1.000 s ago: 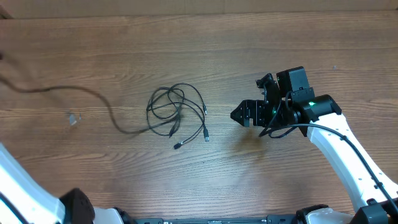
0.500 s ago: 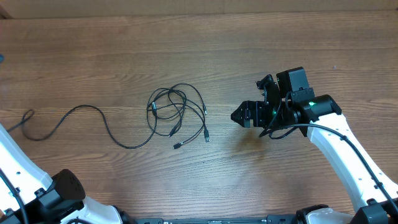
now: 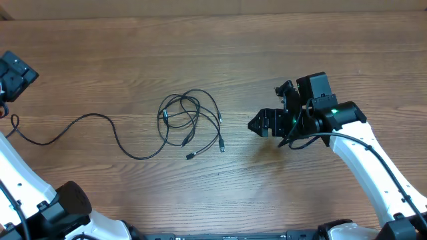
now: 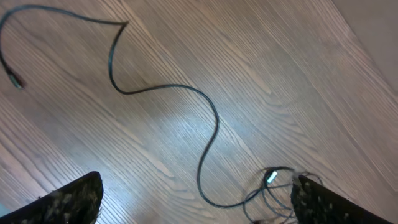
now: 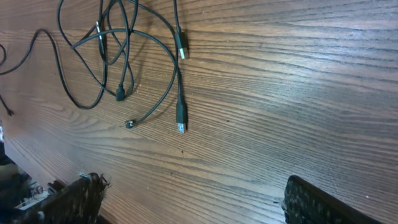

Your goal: Untangle cables

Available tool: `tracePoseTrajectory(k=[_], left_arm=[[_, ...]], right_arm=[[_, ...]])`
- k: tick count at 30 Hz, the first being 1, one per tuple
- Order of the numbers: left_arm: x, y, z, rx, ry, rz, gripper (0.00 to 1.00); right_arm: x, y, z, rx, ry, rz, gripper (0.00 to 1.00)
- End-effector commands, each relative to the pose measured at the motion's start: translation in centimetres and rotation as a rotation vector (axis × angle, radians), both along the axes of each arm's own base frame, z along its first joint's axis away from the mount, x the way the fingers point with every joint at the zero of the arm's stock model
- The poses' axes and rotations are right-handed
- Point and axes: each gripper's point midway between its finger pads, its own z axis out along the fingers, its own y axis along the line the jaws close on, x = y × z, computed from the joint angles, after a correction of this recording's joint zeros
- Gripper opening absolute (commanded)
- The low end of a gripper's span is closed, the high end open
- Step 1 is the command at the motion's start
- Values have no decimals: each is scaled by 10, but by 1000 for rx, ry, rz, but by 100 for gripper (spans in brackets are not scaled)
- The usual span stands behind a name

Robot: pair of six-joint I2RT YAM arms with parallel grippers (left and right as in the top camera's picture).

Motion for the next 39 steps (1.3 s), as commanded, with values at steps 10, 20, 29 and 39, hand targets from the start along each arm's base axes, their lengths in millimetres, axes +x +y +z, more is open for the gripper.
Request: tracePoseTrajectory(k=[10, 20, 29, 39], left_arm=[[-70, -29, -27, 0, 92, 123, 95], [-64, 25, -132, 146, 215, 331, 92], [-37, 67, -244, 205, 411, 350, 87], [-32, 95, -273, 279, 448, 380, 85]], right_arm=[[0, -1, -2, -7, 3, -4, 91], [-1, -1, -2, -7, 3, -4, 91], [-3, -5, -5, -29, 15, -11, 91], [-8, -8, -8, -49, 40, -16, 91]])
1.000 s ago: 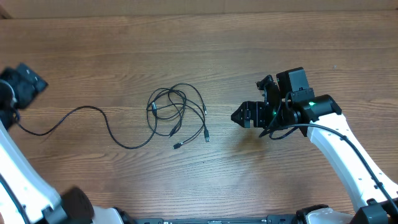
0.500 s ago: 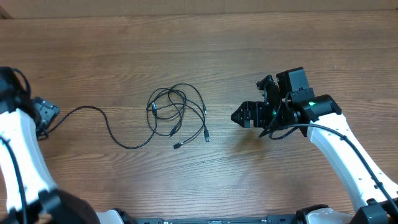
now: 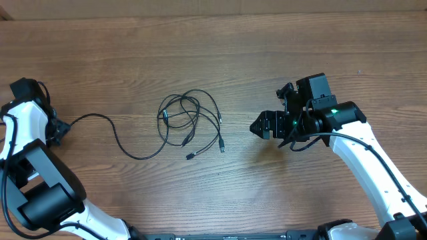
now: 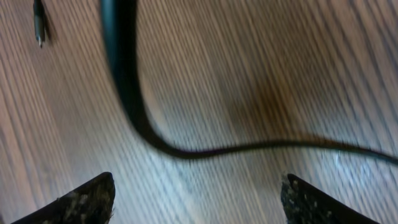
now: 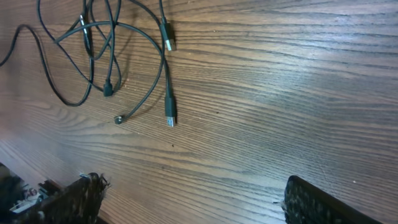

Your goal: Untangle cables

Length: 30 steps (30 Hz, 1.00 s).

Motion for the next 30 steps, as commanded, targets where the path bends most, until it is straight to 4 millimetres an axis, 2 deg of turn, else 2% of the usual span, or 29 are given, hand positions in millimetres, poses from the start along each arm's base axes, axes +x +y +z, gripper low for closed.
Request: tracePoseTrajectory(k=[1, 3, 7, 9, 11, 14, 21, 22, 25, 26, 30], left_arm=[[1, 14, 1, 58, 1, 10, 83], [5, 17, 3, 68, -6, -12, 74], [8, 18, 3, 74, -15, -21, 49], [9, 18, 3, 70, -17, -22, 23], [11, 16, 2, 57, -26, -25, 4], [15, 14, 5, 43, -43, -31, 4], [28, 19, 45, 61, -70, -38, 4], [29, 20, 50, 63, -70, -38, 7], [29, 21, 57, 62, -65, -43, 43], [28, 20, 56, 59, -59, -42, 47], [18, 14, 48, 33, -18, -41, 47]], right_arm=[[-3, -1, -3, -10, 12, -4, 91], [-3, -2, -3, -10, 15, -4, 91], [-3, -2, -3, -10, 16, -4, 91], [-3, -2, -3, -10, 16, -4, 91], [-3, -2, -3, -10, 16, -4, 91], [-4, -2, -3, -11, 17, -4, 91], [-3, -4, -5, -27, 16, -10, 91], [-3, -5, -5, -29, 15, -10, 91], [-3, -5, -5, -29, 15, -10, 91], [-3, -5, -5, -29, 15, -10, 91], [-3, -5, -5, -29, 15, -10, 91]])
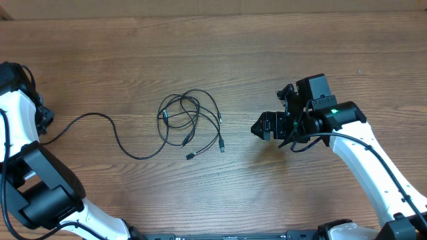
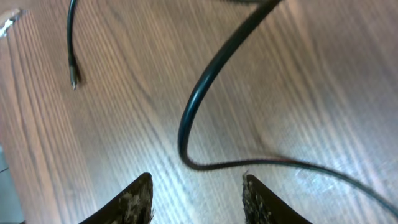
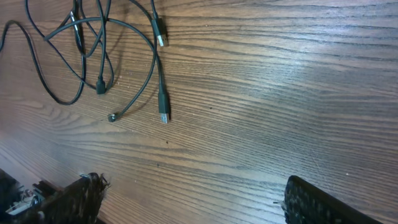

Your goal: Untangle cables

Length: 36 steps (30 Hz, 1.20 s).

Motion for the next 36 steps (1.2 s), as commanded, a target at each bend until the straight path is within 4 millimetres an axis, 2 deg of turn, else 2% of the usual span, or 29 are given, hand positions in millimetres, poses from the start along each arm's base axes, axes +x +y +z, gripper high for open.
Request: tracePoseTrajectory(k=[1, 9, 15, 19, 20, 22, 23, 26, 28, 30, 31, 32, 34, 36], left_arm=[[-6, -3, -2, -9, 22, -2, 47], [-13, 8, -28, 43, -9, 50, 59], [-12, 15, -32, 62, -39, 64, 61], [-13, 18, -31, 67, -40, 59, 49], [-12, 18, -31, 68, -43, 60, 41], [-12, 18, -31, 66, -45, 60, 13], [-12, 18, -32, 64, -46, 60, 4], [-7, 14, -33, 35, -65, 47, 4], [5, 6, -30, -29, -114, 26, 4], [24, -3, -20, -108, -191, -7, 4], [44, -8, 1, -162, -267, -59, 4], [54, -8, 16, -169, -300, -86, 4], [68, -4, 51, -152, -355, -123, 4], [80, 4, 96, -97, -414, -149, 4]], right_arm=[[0, -1, -2, -9, 2, -4, 91], [-3, -2, -3, -12, 13, -4, 91], [-3, -2, -3, -12, 14, -5, 91], [-3, -2, -3, -12, 14, -5, 90], [-3, -2, -3, -12, 14, -5, 90], [-3, -2, -3, -12, 14, -5, 91], [-3, -2, -3, -12, 14, -5, 91], [-3, -2, -3, -12, 14, -5, 91], [-3, -2, -3, -12, 14, -5, 91], [-3, -2, -3, -12, 14, -5, 91], [-3, -2, -3, -12, 14, -5, 91], [-3, -2, -3, -12, 15, -5, 91], [-4, -2, -3, -13, 18, -5, 91], [-5, -2, -4, -14, 21, -5, 90]])
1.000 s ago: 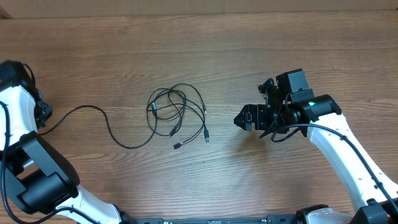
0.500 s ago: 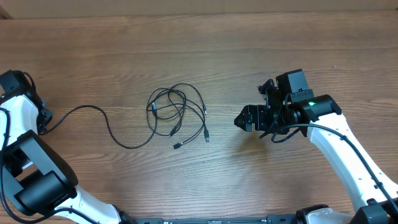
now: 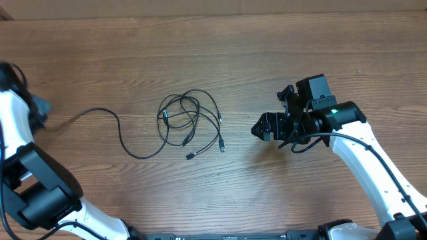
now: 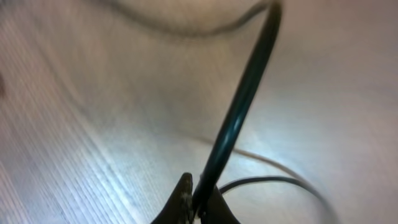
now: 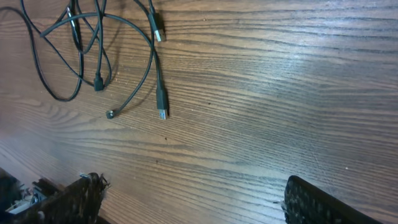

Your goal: Untangle cables

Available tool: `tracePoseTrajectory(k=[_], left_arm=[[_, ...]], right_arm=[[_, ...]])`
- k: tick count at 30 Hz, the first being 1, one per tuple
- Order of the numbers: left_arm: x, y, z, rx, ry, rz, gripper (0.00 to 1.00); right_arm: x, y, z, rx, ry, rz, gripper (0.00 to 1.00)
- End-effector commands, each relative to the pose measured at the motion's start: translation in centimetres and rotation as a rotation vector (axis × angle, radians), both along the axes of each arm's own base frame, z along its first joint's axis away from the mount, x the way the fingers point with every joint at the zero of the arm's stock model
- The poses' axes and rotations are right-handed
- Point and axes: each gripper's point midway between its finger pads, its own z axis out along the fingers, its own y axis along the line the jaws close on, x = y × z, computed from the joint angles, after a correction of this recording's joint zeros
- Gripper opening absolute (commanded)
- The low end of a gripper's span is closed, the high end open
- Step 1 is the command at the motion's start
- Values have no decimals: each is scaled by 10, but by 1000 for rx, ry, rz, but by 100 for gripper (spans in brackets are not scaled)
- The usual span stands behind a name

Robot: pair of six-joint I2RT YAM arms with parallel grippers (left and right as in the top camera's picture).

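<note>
A tangle of thin black cables [image 3: 189,117] lies mid-table, with two plug ends [image 3: 221,146] pointing toward the near side. One long black cable [image 3: 110,120] runs left out of the tangle. My left gripper [image 3: 40,107] is at the far left, shut on that cable [image 4: 242,99], which rises from between the jaws [image 4: 198,204]. The picture there is blurred. My right gripper [image 3: 257,127] hovers right of the tangle, open and holding nothing [image 5: 193,182]. Its view shows the plugs [image 5: 162,104] and the tangle's loops [image 5: 93,37].
The wooden table [image 3: 280,53] spreads all round the cables. Its far edge [image 3: 213,19] runs along the top of the overhead view. The left arm's base [image 3: 40,193] stands at the near left and the right arm's white link [image 3: 370,167] at the near right.
My left gripper has gone from partly open over the long cable's left stretch to shut on it. That stretch now lies straighter and a little farther back. The right gripper has hardly moved.
First my left gripper was open and high at the far left, with the long cable trailing loose toward it. Then it stood wide open right over the cable's left stretch, then narrower, and now it grips the cable. The right gripper stayed open beside the tangle throughout.
</note>
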Motion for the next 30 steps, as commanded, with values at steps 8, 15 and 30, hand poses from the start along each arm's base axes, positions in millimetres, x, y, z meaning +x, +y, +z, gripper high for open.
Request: tracePoseTrajectory(k=[8, 15, 30], left_arm=[[60, 24, 263, 328, -543, -113, 4], [42, 13, 364, 488, -740, -118, 4], [47, -10, 312, 293, -623, -202, 4]], right_arm=[[-1, -1, -2, -8, 8, -8, 90], [-1, -1, -2, -9, 8, -7, 90], [0, -1, -2, -7, 0, -8, 90]])
